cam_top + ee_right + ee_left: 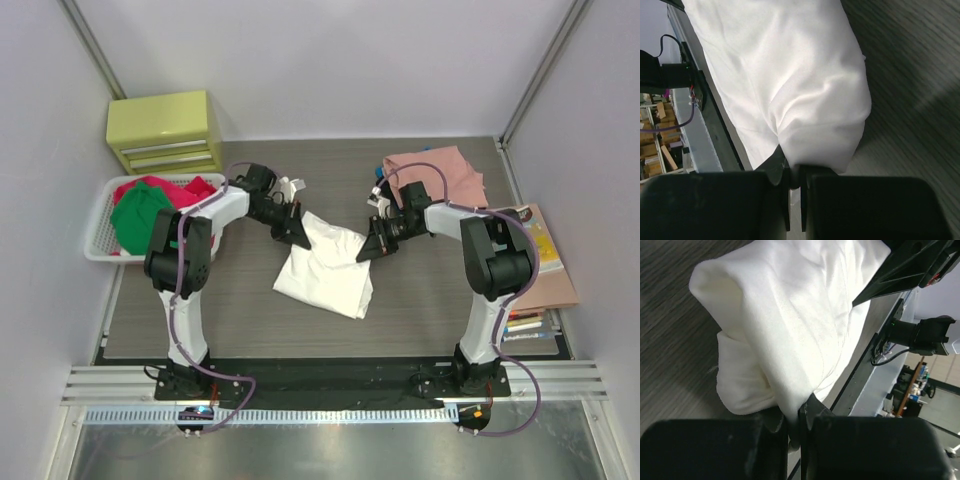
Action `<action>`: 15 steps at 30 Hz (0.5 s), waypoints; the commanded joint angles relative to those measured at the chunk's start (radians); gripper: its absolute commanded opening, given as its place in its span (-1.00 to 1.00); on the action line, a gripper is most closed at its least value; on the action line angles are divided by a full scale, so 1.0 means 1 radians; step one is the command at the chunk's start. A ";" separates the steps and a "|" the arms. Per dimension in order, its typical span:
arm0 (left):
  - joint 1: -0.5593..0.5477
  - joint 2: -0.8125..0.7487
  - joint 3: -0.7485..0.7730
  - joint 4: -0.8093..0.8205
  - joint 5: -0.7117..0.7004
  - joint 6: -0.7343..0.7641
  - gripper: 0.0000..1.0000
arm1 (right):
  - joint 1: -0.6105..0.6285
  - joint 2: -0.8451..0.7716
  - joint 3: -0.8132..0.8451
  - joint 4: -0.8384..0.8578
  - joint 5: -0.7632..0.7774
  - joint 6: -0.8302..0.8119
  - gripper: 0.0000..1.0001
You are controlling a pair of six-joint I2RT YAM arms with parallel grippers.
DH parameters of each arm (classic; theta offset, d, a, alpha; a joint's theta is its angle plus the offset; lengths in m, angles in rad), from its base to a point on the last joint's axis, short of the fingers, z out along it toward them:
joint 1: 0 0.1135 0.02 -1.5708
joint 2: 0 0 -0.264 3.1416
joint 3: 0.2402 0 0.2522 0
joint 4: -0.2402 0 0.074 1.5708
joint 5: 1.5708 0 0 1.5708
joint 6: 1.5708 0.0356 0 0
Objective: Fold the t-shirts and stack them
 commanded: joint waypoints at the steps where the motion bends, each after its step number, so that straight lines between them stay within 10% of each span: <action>1: -0.010 -0.104 0.000 -0.003 -0.022 0.050 -0.99 | 0.014 -0.094 0.010 -0.044 -0.060 -0.035 -0.97; 15: -0.068 -0.259 -0.002 -0.022 -0.099 0.118 -1.00 | 0.024 -0.300 0.014 -0.146 -0.112 -0.125 -0.98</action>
